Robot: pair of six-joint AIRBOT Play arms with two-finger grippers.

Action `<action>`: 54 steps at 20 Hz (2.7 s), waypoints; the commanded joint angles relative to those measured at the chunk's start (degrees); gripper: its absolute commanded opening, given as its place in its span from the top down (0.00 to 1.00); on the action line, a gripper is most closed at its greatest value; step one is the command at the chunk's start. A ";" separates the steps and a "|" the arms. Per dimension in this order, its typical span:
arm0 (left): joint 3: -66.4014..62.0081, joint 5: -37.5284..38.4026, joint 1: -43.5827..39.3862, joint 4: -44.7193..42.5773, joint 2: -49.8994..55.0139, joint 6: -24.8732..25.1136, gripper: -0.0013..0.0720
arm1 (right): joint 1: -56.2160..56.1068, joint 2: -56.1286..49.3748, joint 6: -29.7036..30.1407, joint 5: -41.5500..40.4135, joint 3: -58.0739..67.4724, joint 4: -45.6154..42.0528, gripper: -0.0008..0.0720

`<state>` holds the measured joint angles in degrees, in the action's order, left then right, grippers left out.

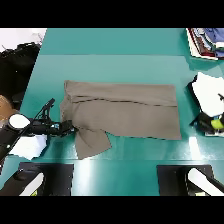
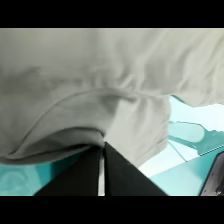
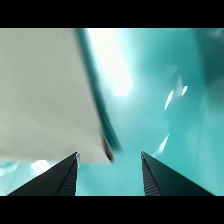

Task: Fold the shirts.

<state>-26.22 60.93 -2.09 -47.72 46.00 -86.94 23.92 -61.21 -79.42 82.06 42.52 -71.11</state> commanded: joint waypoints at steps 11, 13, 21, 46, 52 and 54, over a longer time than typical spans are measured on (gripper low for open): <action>-1.09 0.81 0.00 -2.10 -0.09 0.39 0.94 | 4.28 1.18 5.99 -6.84 -15.74 13.05 0.96; -2.47 4.87 -0.02 -5.62 -0.13 0.35 0.95 | 4.28 1.36 6.23 -3.85 -14.10 12.41 0.96; -7.96 24.55 0.00 -13.81 -15.54 -6.73 0.95 | 4.28 18.75 1.95 7.87 -6.54 3.54 0.96; -43.43 0.61 -0.02 -13.09 31.82 4.44 0.19 | -8.55 -26.69 4.35 -1.38 32.98 14.14 0.36; -43.36 -2.93 -1.27 -7.45 31.87 4.90 0.93 | -2.34 -30.32 10.05 -3.13 23.76 19.34 0.22; -43.36 -3.74 -4.02 -7.52 32.13 4.85 0.94 | -4.50 -33.62 10.99 -2.29 24.17 20.50 0.22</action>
<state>-69.52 58.83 -3.84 -56.86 77.91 -82.13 19.84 -91.53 -70.96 78.94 68.03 -53.39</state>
